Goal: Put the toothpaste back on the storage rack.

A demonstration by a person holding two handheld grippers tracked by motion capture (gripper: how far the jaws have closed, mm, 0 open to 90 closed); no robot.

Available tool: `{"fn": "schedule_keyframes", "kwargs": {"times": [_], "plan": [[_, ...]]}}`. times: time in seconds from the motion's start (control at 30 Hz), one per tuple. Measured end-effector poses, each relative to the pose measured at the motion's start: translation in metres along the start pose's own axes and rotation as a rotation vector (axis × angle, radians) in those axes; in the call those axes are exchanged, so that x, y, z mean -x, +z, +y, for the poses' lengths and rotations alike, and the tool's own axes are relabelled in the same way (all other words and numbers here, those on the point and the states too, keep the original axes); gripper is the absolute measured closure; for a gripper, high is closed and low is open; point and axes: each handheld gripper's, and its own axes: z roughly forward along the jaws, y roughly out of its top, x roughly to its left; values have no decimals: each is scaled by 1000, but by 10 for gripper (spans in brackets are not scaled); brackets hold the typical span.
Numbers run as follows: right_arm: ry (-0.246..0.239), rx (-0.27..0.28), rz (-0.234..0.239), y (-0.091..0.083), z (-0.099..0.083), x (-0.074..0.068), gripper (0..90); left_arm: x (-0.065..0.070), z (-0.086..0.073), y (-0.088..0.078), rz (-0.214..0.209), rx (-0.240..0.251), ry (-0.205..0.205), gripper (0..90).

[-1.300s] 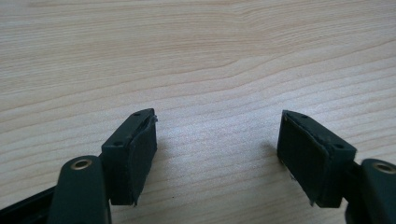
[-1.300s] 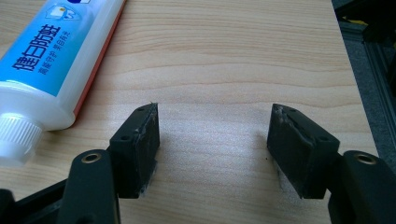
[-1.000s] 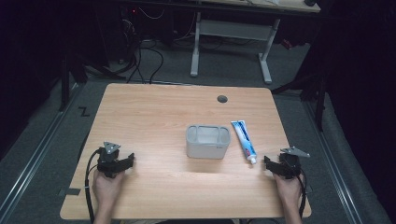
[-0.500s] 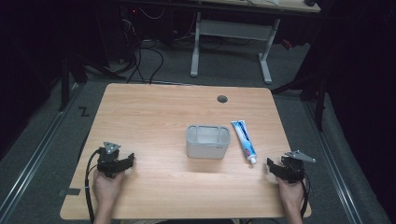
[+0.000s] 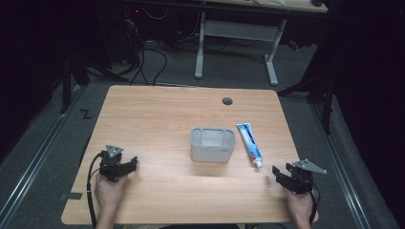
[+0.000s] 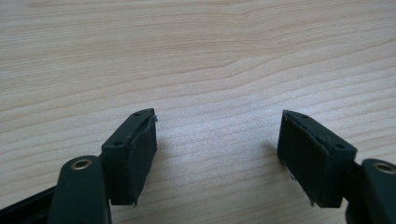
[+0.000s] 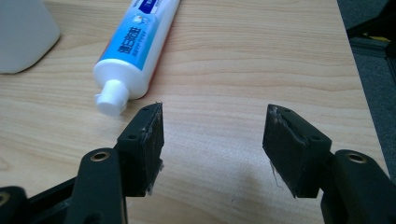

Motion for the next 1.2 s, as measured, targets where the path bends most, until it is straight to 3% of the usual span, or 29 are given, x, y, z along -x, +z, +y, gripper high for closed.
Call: {"fn": "schedule_keyframes", "kwargs": {"times": [0.27,0.33,0.47,0.7,0.83,1.2], "plan": [[1,-2,22,-8,-8,-7,401,0,0,0,0,1,-1,289],[-7,5,36,-9,-9,-8,399,0,0,0,0,0,0,289],[-45,22,17,-11,-8,-16,391,0,0,0,0,0,0,289],[-103,49,37,-14,-1,-30,390,0,0,0,-2,2,-4,292],[-102,49,69,-13,3,-36,423,0,0,0,-2,2,-4,293],[-147,76,93,-16,21,-48,438,-1,0,0,-3,2,-5,293]]}}
